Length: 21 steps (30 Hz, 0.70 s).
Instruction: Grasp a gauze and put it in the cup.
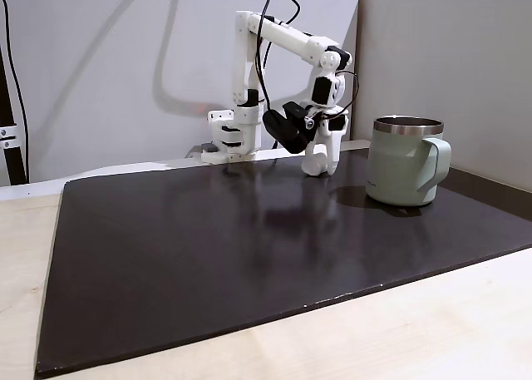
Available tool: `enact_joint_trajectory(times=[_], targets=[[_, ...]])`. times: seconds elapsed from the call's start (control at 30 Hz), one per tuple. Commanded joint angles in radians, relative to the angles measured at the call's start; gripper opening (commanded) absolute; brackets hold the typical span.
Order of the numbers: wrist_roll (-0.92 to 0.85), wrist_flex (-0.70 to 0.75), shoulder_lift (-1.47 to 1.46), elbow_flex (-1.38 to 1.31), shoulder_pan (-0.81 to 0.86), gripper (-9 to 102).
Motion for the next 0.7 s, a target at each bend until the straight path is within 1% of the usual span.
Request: enact_joint_trajectory(times=[0.0,0.1,0.17,0.23,0.3,0.33,0.53,0.6,0.67], targets=[[0.005,-0.011,0.006,-0.003,-0.005,30],[0.003,-0.017,0.012,-0.002,-0.008,26],[-0.003,-0.023,0.020,0.000,-0.008,20],[-0.015,-0.028,0.031,0.000,-0.011,13],[-0.046,-0.040,0.044,0.000,-0.014,2],[-0.049,-0.041,0.052,0.000,-0.014,0],[-0.054,-0.023,0.132,0.011,-0.017,0],[-0.057,0.011,0.155,-0.012,-0.020,0],[-0.057,0.074,0.169,-0.066,-0.020,0]])
